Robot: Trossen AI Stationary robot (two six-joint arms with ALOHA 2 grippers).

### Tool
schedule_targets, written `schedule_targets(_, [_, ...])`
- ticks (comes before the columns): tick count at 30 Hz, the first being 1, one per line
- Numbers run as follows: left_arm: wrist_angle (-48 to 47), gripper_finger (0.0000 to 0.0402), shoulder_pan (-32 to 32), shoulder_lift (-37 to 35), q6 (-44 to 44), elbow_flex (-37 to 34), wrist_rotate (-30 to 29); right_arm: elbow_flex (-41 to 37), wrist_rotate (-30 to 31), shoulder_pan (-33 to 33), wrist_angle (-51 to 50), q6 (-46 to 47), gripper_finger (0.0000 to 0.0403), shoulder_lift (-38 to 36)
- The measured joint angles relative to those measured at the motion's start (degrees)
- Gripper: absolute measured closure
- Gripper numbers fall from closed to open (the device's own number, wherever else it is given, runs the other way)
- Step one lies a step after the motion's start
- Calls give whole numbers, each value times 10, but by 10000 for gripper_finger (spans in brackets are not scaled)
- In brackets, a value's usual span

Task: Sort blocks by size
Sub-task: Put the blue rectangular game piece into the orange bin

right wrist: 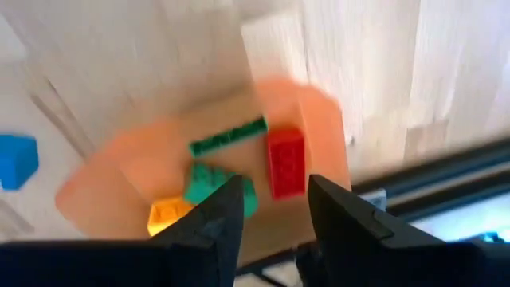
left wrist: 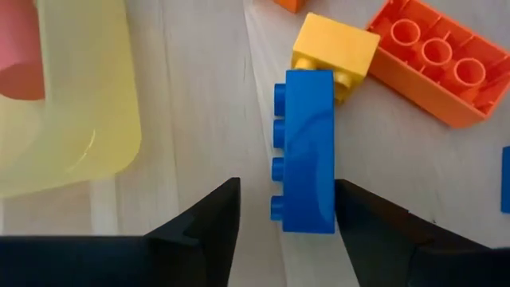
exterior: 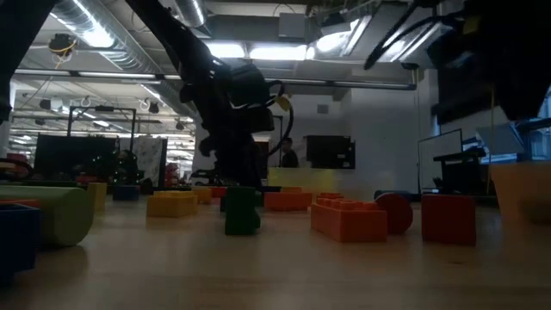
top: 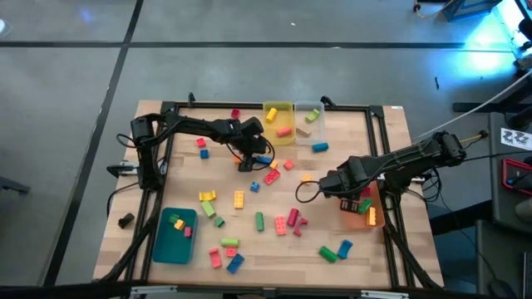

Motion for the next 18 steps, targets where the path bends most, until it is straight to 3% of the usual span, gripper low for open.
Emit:
schedule_targets(6, [0, 274, -2, 4, -1, 0, 1, 0, 67, 0, 46, -11, 260, 0])
schedule_targets(11, [-1, 317, -7, 11, -3, 1, 4, 0, 162, 0, 121, -31, 260, 0])
schedule_targets(14, [-1, 320, -13, 9, -16, 1, 4, 0, 209, 0, 182, -56, 260, 0])
schedule_targets(18, [-19, 320, -19, -8, -34, 6, 4, 0, 221, 0, 253, -86, 260, 0])
